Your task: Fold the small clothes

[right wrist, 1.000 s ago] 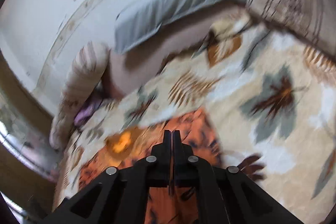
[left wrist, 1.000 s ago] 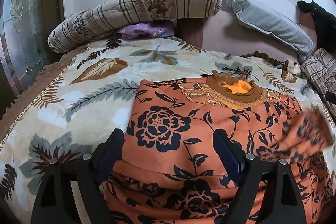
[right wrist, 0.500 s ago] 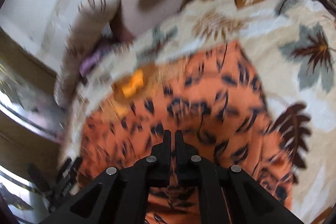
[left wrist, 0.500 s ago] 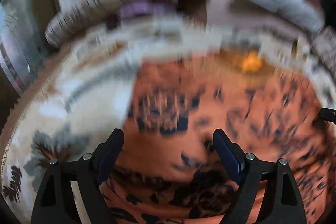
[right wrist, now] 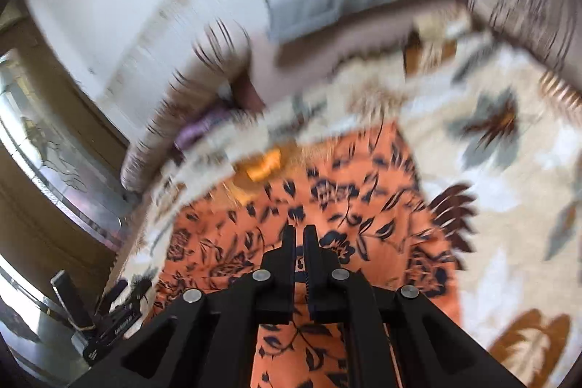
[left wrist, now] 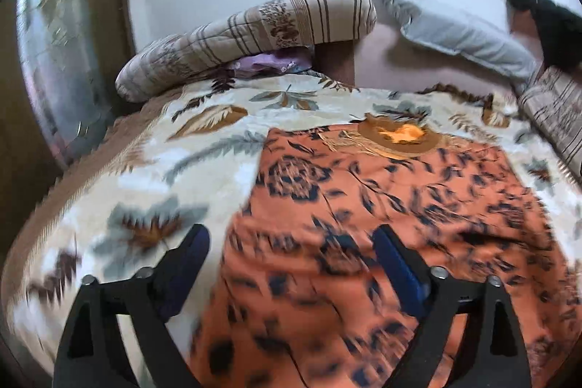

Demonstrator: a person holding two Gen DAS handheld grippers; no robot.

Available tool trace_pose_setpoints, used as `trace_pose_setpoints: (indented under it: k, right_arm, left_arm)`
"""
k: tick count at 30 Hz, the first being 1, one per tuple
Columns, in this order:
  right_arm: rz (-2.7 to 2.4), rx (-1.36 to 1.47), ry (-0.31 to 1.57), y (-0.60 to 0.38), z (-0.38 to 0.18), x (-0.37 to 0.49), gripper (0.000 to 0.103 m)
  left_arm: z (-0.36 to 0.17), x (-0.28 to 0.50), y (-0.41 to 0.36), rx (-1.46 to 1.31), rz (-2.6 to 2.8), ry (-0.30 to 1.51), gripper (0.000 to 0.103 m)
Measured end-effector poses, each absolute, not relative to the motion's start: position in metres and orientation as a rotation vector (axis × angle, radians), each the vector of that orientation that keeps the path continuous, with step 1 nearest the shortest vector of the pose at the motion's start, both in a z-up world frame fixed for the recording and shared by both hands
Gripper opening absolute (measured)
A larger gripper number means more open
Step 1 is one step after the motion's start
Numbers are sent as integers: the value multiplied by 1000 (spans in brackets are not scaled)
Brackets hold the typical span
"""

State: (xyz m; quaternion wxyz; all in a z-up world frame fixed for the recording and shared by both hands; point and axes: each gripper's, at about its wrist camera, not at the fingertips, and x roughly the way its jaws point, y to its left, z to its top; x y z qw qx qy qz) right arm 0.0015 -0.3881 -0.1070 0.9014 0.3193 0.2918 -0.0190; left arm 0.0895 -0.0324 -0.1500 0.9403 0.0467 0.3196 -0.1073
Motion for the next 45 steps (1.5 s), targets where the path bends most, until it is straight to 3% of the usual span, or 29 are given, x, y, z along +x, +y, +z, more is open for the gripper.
trace_pose_setpoints:
  k: [4,5,6,8,12,17,30,41,43,44,45]
  right_arm:
    - [-77,605,527,-389,-89,-45,12]
    - [-82,595,515,-388,-87,-55,27]
    - [-86,588,503,-388,-87,-61,52]
    - [-100,563,446,-383,-81,-80,87]
    - [-115,437,357,-363,-58,-111,87]
    - [-93,456,377,-358,-54,-127,87]
    - [-131,668,623,-399,-114,-138,87]
    - [-102,759,781,-396,-149,-134,87]
    - [-97,778,792,-397,-152,-135,87]
    - [-100,784,797,-398,-154,-136,87]
    - [-102,795,803,-399,-156,-137,87]
  left_arm:
    - [-140,44,-35,58,-248,633,95]
    - [-135,35,-37,67,-251,619,95]
    - [-128,22,-40,83,-256,593,95]
    - [-117,6,-42,106,-251,547,95]
    - [-89,-20,-41,104,-247,474,101]
    - [-74,-36,-35,105,-274,469,103]
    - [-124,-5,66,223,-72,750,103]
    - [-163,1,84,-15,-195,1043,103]
    - [-166,0,76,-22,-237,1046,101]
    - [-167,0,73,-16,-251,1050,95]
    - [-171,1,68,-8,-268,1057,78]
